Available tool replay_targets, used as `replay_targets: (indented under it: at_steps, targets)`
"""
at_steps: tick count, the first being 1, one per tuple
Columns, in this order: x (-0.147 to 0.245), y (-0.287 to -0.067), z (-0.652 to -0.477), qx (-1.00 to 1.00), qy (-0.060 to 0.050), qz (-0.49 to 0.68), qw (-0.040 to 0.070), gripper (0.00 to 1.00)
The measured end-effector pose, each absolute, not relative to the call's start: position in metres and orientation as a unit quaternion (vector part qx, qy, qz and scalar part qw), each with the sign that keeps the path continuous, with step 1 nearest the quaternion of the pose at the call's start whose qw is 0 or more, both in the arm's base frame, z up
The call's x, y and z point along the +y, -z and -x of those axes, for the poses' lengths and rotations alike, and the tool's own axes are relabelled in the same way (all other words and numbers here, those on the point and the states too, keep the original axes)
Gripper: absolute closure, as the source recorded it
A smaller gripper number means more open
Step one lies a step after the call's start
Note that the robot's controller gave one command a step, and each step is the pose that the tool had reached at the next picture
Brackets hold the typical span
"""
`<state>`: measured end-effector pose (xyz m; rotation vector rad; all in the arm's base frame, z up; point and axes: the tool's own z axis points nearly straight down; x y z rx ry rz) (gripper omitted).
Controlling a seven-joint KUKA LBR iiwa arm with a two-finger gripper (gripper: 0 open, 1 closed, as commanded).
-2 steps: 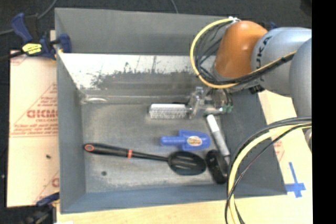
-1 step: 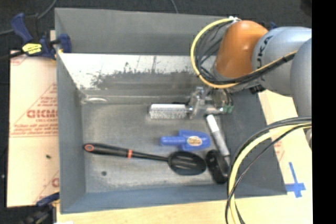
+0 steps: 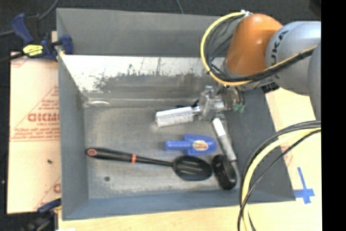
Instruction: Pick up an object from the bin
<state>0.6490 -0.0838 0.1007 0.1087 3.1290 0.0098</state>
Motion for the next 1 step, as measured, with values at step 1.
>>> replay_targets:
  at_steps: [1]
  targets:
    - [-0.0843, -0.1234, -0.6512, 0.999, -0.003, -0.035, 0.009, 1.0]
